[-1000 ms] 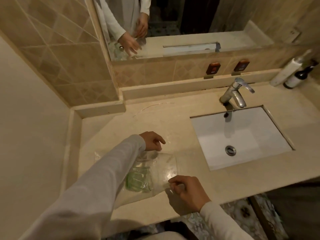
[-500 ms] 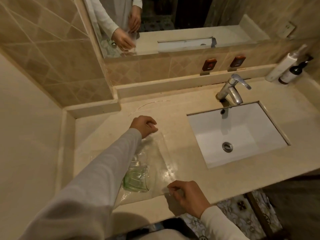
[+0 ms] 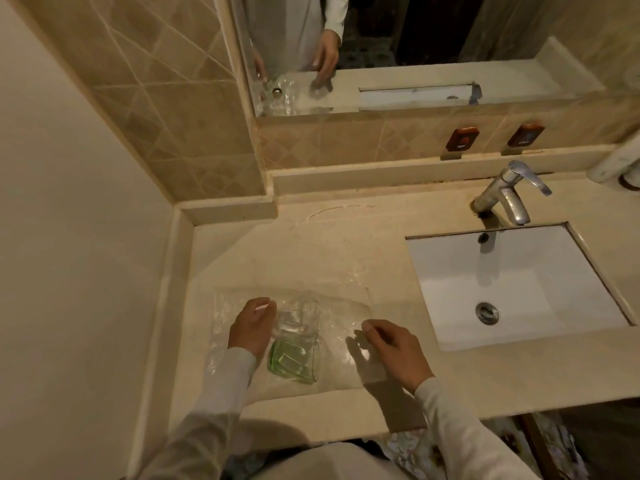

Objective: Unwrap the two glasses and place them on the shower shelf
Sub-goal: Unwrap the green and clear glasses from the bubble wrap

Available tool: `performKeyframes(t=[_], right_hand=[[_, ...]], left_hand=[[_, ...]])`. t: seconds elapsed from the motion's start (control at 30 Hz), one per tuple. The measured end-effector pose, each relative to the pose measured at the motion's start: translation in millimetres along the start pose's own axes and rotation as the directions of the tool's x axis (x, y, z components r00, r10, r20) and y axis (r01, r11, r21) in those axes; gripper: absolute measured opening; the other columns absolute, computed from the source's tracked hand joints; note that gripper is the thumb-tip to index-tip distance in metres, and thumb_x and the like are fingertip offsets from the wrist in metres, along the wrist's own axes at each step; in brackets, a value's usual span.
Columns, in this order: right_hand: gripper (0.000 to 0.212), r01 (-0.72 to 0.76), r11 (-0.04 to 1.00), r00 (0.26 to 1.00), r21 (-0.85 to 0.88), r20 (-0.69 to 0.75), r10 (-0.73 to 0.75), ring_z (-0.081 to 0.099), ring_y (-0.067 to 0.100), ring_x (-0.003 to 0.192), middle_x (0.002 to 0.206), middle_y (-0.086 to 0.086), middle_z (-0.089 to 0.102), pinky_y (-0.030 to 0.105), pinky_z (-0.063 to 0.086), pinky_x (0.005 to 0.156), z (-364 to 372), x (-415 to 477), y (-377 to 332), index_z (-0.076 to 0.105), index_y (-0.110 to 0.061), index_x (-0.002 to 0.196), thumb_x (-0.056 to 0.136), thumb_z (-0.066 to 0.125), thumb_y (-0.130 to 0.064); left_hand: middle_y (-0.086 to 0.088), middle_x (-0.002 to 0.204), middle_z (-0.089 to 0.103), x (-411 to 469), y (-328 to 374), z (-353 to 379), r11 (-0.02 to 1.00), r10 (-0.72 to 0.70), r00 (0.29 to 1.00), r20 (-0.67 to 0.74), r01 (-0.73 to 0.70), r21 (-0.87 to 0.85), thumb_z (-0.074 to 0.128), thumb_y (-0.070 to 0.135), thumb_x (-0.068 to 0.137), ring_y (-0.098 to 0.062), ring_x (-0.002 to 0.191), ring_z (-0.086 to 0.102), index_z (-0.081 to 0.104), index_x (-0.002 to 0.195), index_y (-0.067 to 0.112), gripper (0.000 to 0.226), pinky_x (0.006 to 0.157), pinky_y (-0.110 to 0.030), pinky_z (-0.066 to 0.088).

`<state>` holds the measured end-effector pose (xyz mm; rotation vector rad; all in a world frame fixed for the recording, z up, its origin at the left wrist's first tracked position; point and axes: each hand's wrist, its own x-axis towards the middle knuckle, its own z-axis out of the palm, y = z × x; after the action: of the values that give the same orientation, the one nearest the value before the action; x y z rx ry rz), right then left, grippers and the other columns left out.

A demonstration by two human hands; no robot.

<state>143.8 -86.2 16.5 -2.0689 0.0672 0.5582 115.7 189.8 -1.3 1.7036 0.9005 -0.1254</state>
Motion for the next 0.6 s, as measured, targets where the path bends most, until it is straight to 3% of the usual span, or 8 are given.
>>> performKeyframes(t=[0.13,0.23,0.33,0.4,0.47,0.53,0.6], right_hand=[[0.017,-0.034,0.999,0.999,0.022,-0.013,0.035,0.066,-0.016,0.083,0.089,-0.021,0.076,0.001,0.045,0.067,-0.7,14.5,-5.5,0.074,-0.037,0.099,0.099,0.059,-0.046],[0.021,-0.045,0.999,0.999,0.029,-0.021,0.045,0.067,-0.012,0.082,0.084,-0.022,0.076,0.005,0.044,0.065,0.8,17.6,-5.5,0.074,-0.040,0.088,0.099,0.058,-0.048],[0.025,-0.044,0.998,0.999,0.038,-0.020,0.045,0.068,-0.009,0.080,0.083,-0.021,0.076,0.013,0.046,0.068,3.4,17.0,-2.8,0.076,-0.036,0.087,0.097,0.059,-0.051],[0.026,-0.046,0.998,0.999,0.045,-0.008,0.046,0.070,-0.005,0.080,0.084,-0.018,0.077,0.017,0.049,0.072,4.0,16.4,-0.5,0.077,-0.034,0.089,0.096,0.060,-0.052],[0.024,-0.047,0.998,0.999,0.042,-0.008,0.047,0.070,-0.003,0.082,0.086,-0.017,0.078,0.020,0.051,0.075,3.0,15.5,1.1,0.077,-0.035,0.091,0.096,0.060,-0.052],[0.022,-0.046,0.998,0.999,0.046,-0.007,0.047,0.070,-0.006,0.081,0.087,-0.017,0.078,0.017,0.049,0.074,1.6,14.2,1.2,0.076,-0.036,0.092,0.097,0.061,-0.050],[0.022,-0.042,0.998,0.999,0.042,0.001,0.042,0.069,-0.007,0.081,0.087,-0.017,0.078,0.014,0.047,0.072,1.4,13.6,0.6,0.076,-0.035,0.094,0.097,0.060,-0.050]], left_hand=[[0.008,0.123,0.066,-11.8,-15.1,12.6,1.000,0.005,0.999,0.053,-0.005,-0.012,0.050,0.070,0.076,-0.021,0.112,0.062,0.058,0.107,0.053,0.037,0.098,-0.036,0.048],[0.006,0.151,0.047,-15.9,-21.2,20.5,0.993,-0.052,0.991,0.122,0.038,0.112,0.037,0.067,0.092,-0.028,0.137,0.044,0.037,0.143,0.050,0.054,0.108,-0.035,0.034],[0.006,0.165,0.020,-10.6,-31.7,27.1,0.962,-0.080,0.984,0.162,0.034,0.271,0.028,0.062,0.099,-0.030,0.150,0.021,0.016,0.156,0.040,0.061,0.121,-0.048,0.019],[-0.002,0.165,0.019,-6.8,-36.8,31.3,0.943,0.006,0.995,0.098,-0.038,0.331,0.037,0.051,0.102,-0.027,0.149,0.025,0.020,0.157,0.025,0.063,0.121,-0.045,0.020],[-0.009,0.155,0.038,-5.8,-39.0,35.1,0.956,0.048,0.999,-0.009,-0.043,0.289,0.052,0.051,0.096,-0.028,0.138,0.041,0.037,0.149,0.019,0.064,0.114,-0.041,0.034],[-0.007,0.133,0.061,-9.0,-39.4,37.1,0.984,0.023,0.992,-0.127,0.001,0.180,0.066,0.056,0.085,-0.025,0.111,0.059,0.057,0.125,0.025,0.051,0.091,-0.029,0.048],[-0.003,0.116,0.070,-13.1,-40.5,36.6,0.996,0.010,0.984,-0.179,0.006,0.091,0.072,0.059,0.079,-0.017,0.090,0.061,0.062,0.103,0.031,0.038,0.067,-0.016,0.045]])
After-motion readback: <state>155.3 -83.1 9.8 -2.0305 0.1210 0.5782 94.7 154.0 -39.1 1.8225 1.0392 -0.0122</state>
